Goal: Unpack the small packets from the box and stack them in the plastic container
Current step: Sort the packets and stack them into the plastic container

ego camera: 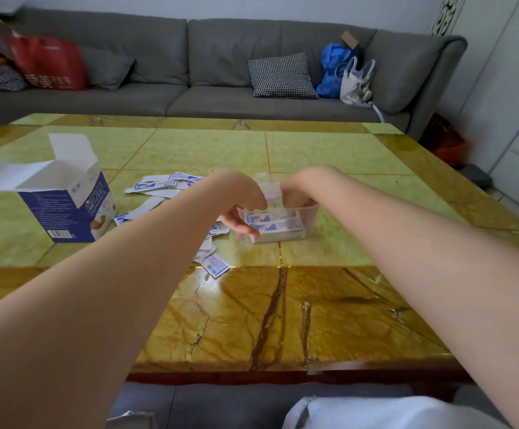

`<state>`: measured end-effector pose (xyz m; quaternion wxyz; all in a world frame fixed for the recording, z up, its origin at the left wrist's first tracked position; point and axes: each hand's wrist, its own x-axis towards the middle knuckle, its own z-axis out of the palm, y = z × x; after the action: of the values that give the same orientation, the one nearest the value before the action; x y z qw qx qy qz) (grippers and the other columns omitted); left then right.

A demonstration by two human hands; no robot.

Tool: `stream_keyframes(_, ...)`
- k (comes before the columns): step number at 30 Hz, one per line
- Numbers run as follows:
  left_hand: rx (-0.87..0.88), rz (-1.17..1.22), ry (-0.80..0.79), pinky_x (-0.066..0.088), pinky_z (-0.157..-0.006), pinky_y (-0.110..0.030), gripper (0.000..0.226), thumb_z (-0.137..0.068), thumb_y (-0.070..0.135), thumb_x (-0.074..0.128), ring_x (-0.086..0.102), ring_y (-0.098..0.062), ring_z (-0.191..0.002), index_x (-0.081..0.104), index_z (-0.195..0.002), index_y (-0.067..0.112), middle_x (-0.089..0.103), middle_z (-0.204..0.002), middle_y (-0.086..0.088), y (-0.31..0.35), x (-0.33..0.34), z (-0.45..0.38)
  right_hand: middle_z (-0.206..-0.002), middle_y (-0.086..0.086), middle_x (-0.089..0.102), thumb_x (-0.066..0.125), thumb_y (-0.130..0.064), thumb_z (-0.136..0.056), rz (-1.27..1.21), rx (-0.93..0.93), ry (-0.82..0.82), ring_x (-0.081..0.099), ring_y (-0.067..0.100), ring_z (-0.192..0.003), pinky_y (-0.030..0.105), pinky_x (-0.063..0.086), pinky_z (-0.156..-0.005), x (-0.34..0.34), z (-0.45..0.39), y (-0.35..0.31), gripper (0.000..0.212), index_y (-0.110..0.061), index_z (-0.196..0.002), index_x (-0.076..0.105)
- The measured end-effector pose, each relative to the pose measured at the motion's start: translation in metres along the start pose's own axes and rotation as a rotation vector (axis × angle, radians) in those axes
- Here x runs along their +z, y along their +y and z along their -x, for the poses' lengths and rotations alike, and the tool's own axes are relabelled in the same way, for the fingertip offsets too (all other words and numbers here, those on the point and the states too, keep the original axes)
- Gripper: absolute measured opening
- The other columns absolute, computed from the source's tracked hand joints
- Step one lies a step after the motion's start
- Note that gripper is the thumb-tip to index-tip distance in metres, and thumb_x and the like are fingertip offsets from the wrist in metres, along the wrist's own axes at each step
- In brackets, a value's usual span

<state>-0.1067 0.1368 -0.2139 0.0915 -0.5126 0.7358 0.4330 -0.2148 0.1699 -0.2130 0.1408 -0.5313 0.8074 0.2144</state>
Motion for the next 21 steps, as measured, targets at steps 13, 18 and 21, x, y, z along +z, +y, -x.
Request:
stream_keyframes(13,0.094,-0.123,0.116,0.048,-0.036,-0.021,0.039,-0.098,0.026,0.044,0.070,-0.019,-0.060,0.044,-0.126,-0.001,0.058,-0.124,-0.019,0.002,0.004,0.002,-0.084,0.010,0.056,0.041,-0.008,-0.093,-0.016,0.018,0.073,0.053,0.020,-0.065,0.029,0.045,-0.073,-0.006,0.017,-0.005,0.022,-0.003,-0.106,0.059)
stream_keyframes(18,0.216,-0.104,0.287,0.044,-0.034,-0.016,0.032,-0.099,0.020,0.036,0.056,-0.015,-0.042,0.050,-0.115,-0.004,0.068,-0.088,-0.017,0.004,-0.018,0.022,-0.101,0.025,0.067,0.037,-0.006,-0.095,-0.372,-0.068,0.152,0.066,0.032,-0.079,0.042,0.053,-0.088,-0.033,0.033,-0.022,0.027,0.011,-0.103,0.056)
stream_keyframes(21,0.272,-0.071,0.393,0.044,-0.041,-0.019,0.028,-0.095,0.011,0.040,0.057,-0.016,-0.042,0.055,-0.109,-0.007,0.070,-0.087,-0.017,-0.012,-0.036,0.035,-0.092,0.022,0.066,0.037,-0.006,-0.095,-0.505,-0.208,0.230,0.061,0.025,-0.062,0.034,0.055,-0.073,-0.040,0.049,-0.047,0.025,0.007,-0.098,0.058)
